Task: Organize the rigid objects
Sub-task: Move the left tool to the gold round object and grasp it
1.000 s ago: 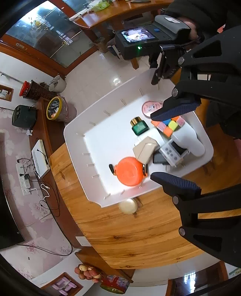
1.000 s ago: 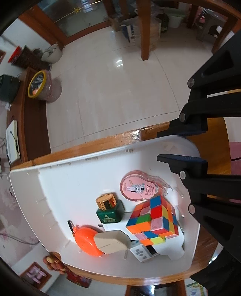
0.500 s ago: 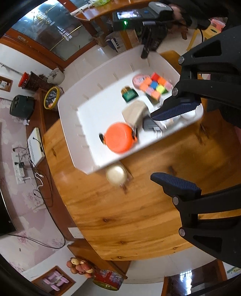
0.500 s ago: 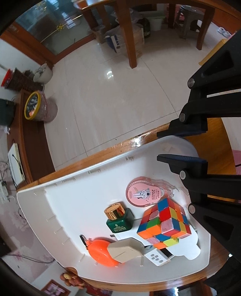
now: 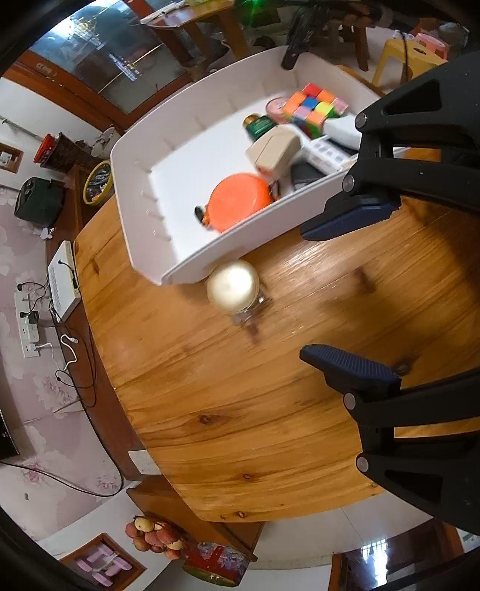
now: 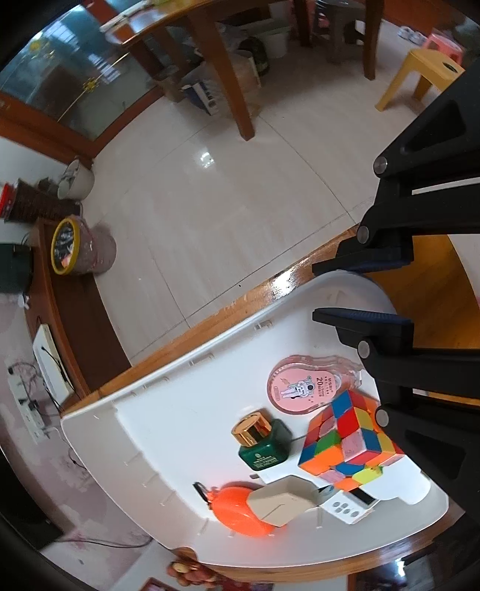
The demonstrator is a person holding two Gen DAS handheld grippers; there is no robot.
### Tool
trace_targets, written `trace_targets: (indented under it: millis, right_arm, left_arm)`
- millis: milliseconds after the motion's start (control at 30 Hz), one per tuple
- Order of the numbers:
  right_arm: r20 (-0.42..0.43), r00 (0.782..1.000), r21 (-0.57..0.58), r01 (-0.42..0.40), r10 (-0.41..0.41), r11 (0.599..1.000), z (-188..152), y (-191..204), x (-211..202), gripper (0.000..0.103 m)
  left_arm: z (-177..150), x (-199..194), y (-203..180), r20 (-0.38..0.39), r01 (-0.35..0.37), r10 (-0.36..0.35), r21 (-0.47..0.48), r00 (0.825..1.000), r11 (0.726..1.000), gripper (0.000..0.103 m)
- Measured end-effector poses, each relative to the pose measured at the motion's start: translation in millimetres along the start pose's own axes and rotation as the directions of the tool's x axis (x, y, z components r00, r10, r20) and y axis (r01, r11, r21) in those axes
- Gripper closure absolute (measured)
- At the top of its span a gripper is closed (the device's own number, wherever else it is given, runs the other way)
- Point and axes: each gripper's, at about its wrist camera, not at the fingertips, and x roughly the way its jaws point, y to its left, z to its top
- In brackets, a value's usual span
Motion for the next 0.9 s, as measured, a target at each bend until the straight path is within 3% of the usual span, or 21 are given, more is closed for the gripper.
trace_targets:
  millis: [333,700,900]
  right_arm:
    - [-0.013,1.0,0.066,0.012,-0.011,0.998,2.2,-2.1,2.6,0.086]
    - [-0.035,0.999,0.096,0.023,-0.02,0.995,7.0,-2.9,6.9,0.086]
    - [-0.049,0.998,0.099,0.035,-0.03,0.994,9.0,-2.4,10.5,0.086]
  left_arm:
    - [20.7,41.2,15.2,0.001,0.058,-0.058,0.017,0.998,0.998,0.041]
    - [30.0,82.3,7.9,-0.07,0.059,-0.054,0.07,0.996,0.996,0.041]
    - [37.3,91.8,5.7,-0.065,0.069,-0.064,0.076,0.996,0.995,0.041]
